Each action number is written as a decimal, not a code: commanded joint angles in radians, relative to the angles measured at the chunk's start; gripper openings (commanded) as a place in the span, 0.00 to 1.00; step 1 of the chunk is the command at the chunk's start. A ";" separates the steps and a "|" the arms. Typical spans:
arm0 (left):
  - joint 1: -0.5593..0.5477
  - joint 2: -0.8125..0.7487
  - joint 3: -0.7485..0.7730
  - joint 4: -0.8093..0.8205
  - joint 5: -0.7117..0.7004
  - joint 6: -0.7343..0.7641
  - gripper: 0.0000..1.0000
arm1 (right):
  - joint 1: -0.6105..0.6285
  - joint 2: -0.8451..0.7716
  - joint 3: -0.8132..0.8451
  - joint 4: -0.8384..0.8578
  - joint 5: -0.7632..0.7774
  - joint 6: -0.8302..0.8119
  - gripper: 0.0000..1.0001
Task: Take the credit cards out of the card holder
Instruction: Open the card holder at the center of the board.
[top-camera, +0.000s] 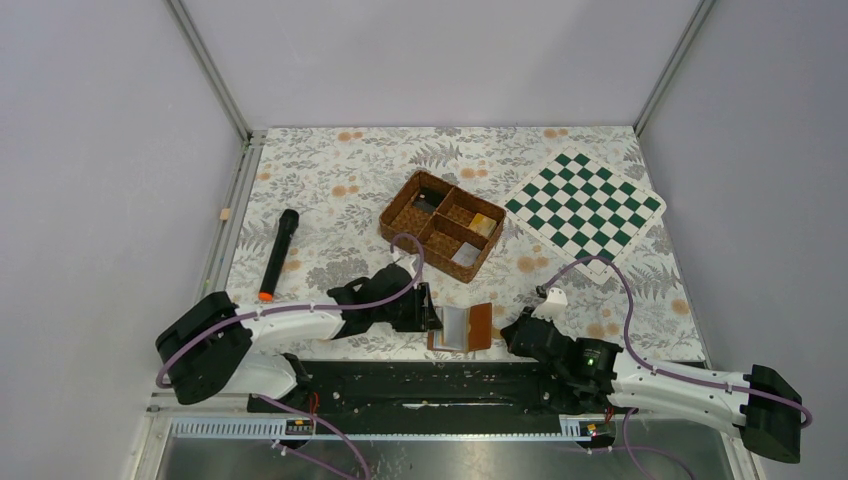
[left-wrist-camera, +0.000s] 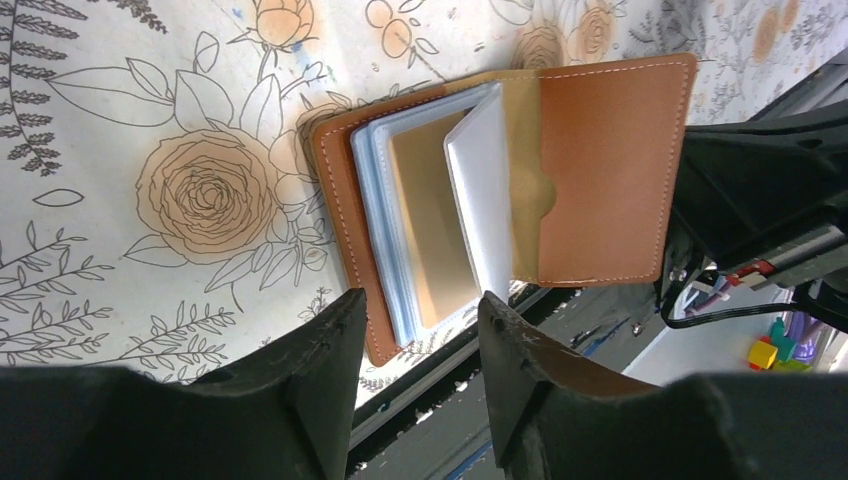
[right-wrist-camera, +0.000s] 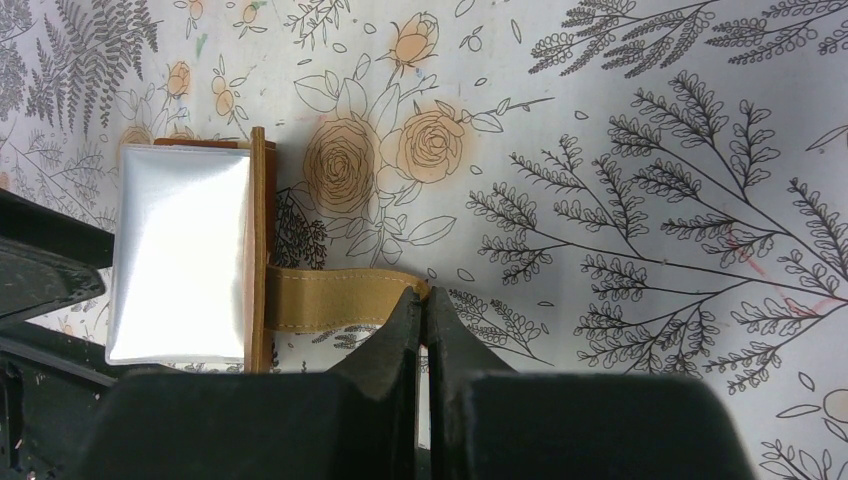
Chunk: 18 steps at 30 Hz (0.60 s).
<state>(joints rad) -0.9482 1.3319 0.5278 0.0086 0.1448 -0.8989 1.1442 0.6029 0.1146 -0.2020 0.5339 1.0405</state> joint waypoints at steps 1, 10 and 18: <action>-0.005 -0.066 0.006 0.004 -0.023 -0.008 0.47 | -0.006 0.002 0.020 -0.016 0.048 0.010 0.00; -0.006 -0.082 0.012 -0.007 -0.032 -0.006 0.37 | -0.006 0.005 0.030 -0.017 0.043 0.004 0.00; -0.010 -0.015 0.030 -0.014 -0.020 -0.007 0.24 | -0.006 0.001 0.029 -0.010 0.042 -0.004 0.00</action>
<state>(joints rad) -0.9497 1.2926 0.5285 -0.0360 0.1287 -0.9062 1.1442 0.6044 0.1146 -0.2024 0.5339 1.0401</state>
